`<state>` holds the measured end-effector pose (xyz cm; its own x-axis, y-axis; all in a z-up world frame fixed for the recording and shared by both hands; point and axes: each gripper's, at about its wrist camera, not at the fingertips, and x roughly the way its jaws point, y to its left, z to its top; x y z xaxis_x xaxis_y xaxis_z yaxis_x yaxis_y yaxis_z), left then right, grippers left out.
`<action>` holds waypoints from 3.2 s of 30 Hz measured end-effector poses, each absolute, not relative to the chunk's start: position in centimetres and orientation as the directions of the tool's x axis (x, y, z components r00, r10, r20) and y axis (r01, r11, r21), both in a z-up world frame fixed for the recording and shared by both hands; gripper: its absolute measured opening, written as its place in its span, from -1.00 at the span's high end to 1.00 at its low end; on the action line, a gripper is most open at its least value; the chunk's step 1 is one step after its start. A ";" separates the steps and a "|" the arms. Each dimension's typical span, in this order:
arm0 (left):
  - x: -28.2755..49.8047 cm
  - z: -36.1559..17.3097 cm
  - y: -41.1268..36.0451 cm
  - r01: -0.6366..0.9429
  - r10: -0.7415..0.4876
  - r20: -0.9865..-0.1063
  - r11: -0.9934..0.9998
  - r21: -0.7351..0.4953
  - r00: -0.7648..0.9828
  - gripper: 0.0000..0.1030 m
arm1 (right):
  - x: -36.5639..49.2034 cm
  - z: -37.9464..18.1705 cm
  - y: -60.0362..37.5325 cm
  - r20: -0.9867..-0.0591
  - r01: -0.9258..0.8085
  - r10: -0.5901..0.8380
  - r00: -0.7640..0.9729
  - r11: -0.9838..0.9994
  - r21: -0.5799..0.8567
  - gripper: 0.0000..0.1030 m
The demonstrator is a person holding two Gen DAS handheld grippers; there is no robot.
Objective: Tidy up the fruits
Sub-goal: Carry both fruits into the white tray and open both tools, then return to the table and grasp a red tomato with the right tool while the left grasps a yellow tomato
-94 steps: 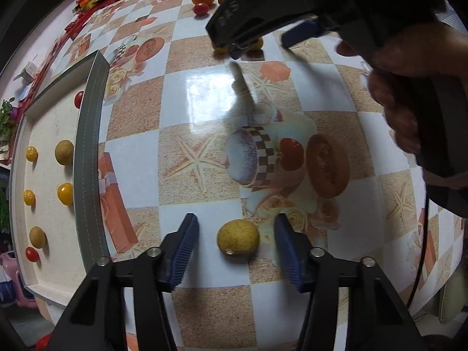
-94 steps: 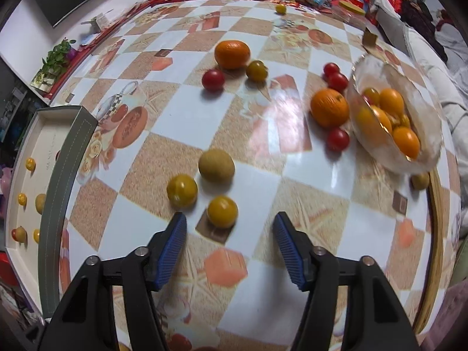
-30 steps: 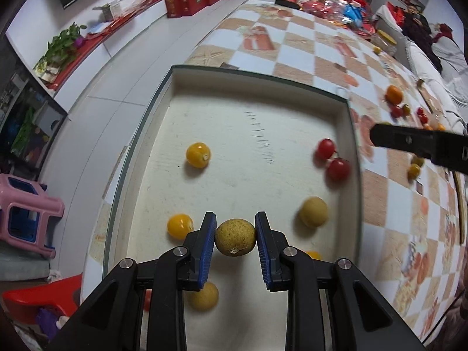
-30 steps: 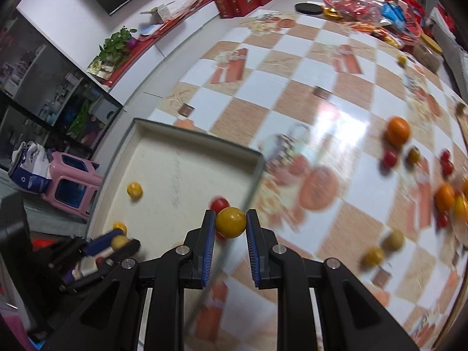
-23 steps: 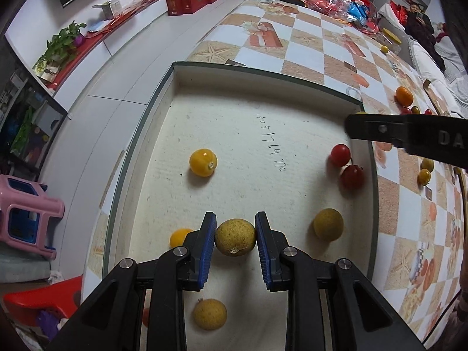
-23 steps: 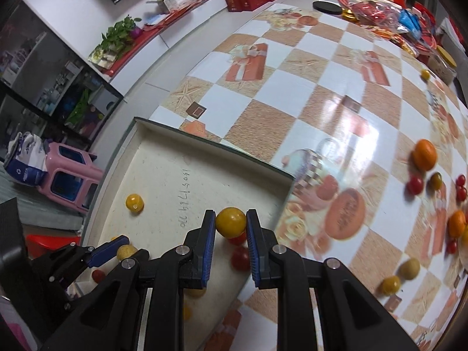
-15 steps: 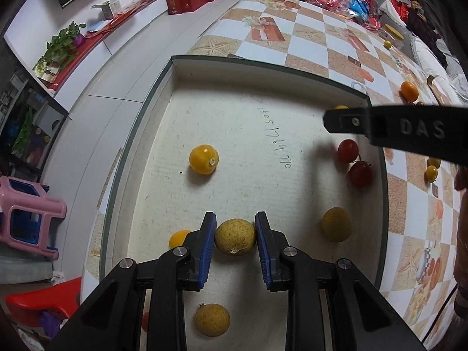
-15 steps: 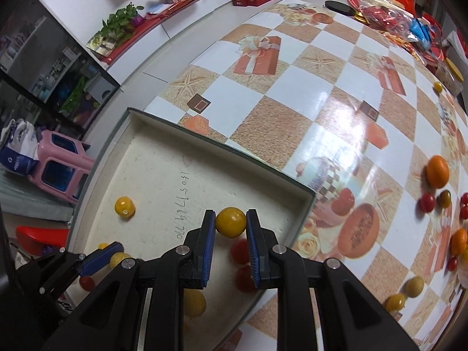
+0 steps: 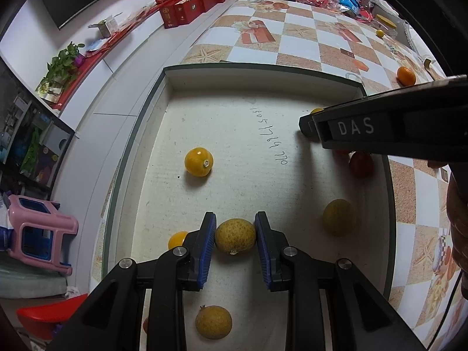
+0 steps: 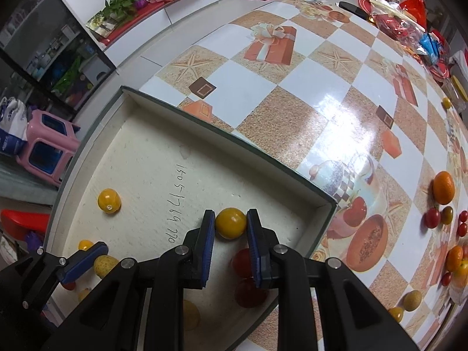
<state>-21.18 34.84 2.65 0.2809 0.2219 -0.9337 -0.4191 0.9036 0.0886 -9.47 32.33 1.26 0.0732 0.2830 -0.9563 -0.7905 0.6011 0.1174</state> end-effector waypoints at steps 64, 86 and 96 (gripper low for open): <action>-11.2 5.7 17.1 -0.098 0.086 -0.922 0.994 0.052 0.377 -0.50 | -0.9 3.0 0.6 -0.919 -0.189 0.197 0.340 0.972 0.139 -0.42; -6.0 1.6 14.6 -0.076 0.043 -0.921 0.997 0.014 0.387 -0.18 | 3.7 1.3 2.8 -0.882 -0.200 0.246 0.401 0.964 0.178 0.29; -5.3 1.7 13.9 -0.056 0.011 -0.918 0.998 -0.012 0.397 0.41 | 3.1 1.7 1.7 -0.878 -0.214 0.290 0.381 0.951 0.221 0.60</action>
<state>-5.35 13.85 1.71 0.3970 0.0114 -0.9177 -0.0565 0.9983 -0.0121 3.13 1.68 1.74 0.3805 0.2898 -0.8782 -0.2139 0.9515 0.2212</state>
